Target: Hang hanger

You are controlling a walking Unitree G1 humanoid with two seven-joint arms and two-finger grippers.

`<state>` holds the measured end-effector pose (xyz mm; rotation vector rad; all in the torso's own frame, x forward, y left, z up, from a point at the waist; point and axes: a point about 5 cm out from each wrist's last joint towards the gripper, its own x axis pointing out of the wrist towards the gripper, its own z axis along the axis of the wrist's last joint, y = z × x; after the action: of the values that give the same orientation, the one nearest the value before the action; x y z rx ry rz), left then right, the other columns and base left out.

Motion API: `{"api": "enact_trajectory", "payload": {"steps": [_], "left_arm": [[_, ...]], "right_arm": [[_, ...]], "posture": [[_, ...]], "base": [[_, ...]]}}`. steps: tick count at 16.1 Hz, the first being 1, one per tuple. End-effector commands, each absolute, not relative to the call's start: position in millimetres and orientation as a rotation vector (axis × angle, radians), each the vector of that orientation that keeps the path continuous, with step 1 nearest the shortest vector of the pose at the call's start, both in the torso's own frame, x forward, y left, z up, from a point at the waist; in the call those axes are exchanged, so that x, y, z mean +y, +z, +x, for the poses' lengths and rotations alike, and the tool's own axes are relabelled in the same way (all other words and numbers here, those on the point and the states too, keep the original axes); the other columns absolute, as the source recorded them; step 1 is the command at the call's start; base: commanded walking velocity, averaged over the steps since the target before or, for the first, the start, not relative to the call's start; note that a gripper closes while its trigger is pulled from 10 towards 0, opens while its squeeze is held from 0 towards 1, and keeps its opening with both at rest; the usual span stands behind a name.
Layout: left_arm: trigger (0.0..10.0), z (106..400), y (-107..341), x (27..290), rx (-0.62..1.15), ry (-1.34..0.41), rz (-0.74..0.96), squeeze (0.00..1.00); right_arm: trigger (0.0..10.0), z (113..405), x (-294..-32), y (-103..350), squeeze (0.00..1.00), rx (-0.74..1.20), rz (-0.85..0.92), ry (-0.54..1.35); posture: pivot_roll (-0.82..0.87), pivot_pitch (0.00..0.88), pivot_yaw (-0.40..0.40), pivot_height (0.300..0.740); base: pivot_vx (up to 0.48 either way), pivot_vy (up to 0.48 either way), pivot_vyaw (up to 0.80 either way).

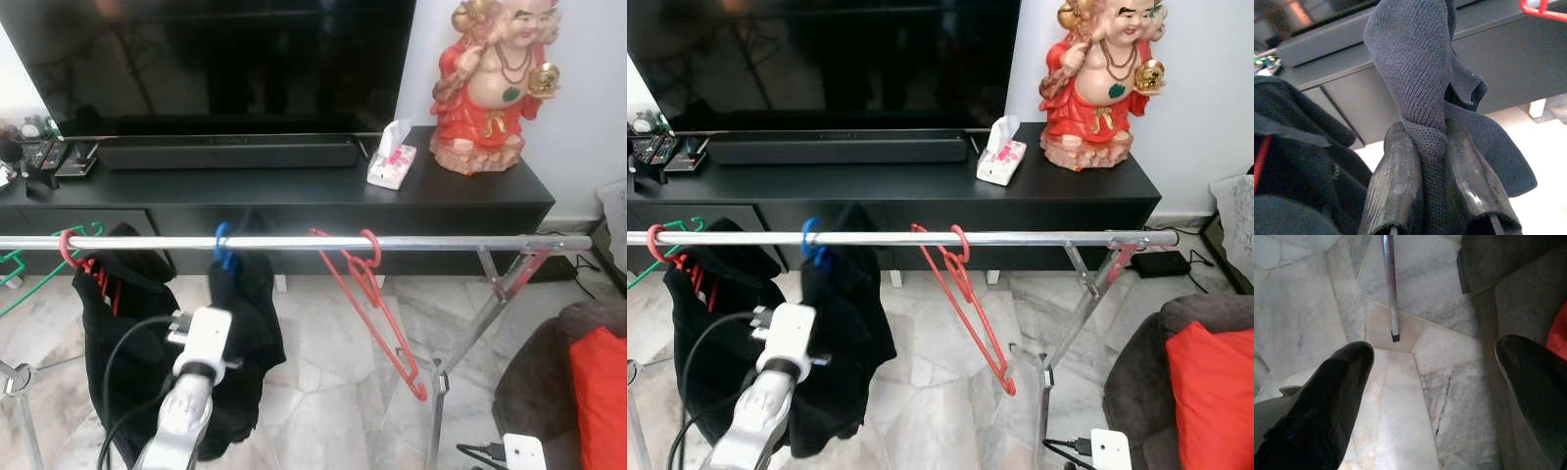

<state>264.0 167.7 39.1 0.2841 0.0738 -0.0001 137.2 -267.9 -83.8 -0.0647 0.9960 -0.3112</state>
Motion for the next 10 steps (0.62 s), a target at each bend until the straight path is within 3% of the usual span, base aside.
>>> {"api": "enact_trajectory", "payload": {"steps": [1, 5, 10], "left_arm": [[10.0, 260.6, 48.6, 172.0, 0.002, 0.022, 0.292, 0.00], [10.0, 245.4, 45.4, 176.1, -0.034, 0.021, 0.308, 0.00], [10.0, 227.9, 10.1, 175.0, 0.117, -0.042, 0.358, 0.00]], "right_arm": [[10.0, 128.3, -270.8, -86.3, 0.00, 1.023, -0.047, -0.347], [10.0, 124.7, -264.6, -89.8, 0.00, 1.043, -0.046, -0.350], [10.0, 117.2, -269.1, -90.7, 0.00, 1.055, -0.044, -0.408]], "posture": [[-0.12, 0.000, -0.016, 0.740], [-0.11, 0.000, -0.016, 0.740], [-0.16, 0.000, 0.011, 0.740]], "base": [[0.000, 0.000, 0.00], [0.000, 0.000, 0.00], [0.000, 0.000, 0.00]]}}
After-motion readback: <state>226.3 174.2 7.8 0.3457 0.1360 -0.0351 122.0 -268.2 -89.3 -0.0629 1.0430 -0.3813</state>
